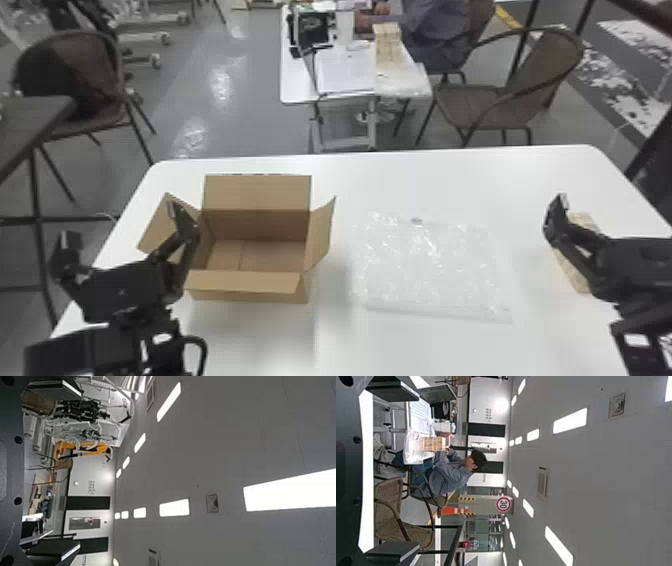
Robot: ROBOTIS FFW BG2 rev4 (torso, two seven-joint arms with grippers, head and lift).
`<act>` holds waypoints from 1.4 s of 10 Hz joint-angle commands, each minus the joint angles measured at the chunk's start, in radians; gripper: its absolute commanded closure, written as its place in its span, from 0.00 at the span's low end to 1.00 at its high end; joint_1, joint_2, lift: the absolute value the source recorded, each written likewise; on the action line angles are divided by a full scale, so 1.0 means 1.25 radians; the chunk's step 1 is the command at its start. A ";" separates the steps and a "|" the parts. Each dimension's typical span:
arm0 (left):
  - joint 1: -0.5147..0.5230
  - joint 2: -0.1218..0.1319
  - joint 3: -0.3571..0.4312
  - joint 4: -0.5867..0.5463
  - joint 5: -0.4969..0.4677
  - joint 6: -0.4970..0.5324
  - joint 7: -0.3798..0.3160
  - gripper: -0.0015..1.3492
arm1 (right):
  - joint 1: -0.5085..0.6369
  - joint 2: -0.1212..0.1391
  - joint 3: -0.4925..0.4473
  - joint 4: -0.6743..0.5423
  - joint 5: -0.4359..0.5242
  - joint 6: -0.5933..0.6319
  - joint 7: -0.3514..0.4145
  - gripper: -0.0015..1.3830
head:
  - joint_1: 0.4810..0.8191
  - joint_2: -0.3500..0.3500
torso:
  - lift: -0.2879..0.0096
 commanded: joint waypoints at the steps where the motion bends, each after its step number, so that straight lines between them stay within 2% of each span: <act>1: 0.000 0.000 0.000 0.000 0.000 0.000 0.000 0.00 | 0.000 0.000 0.000 0.000 0.000 0.000 0.000 0.00 | 0.58 0.62 | 0.63; 14: 0.000 0.000 0.000 0.000 0.000 0.000 0.000 0.00 | 0.000 0.000 0.000 0.000 0.000 0.000 0.000 0.00 | 0.58 0.62 | 0.63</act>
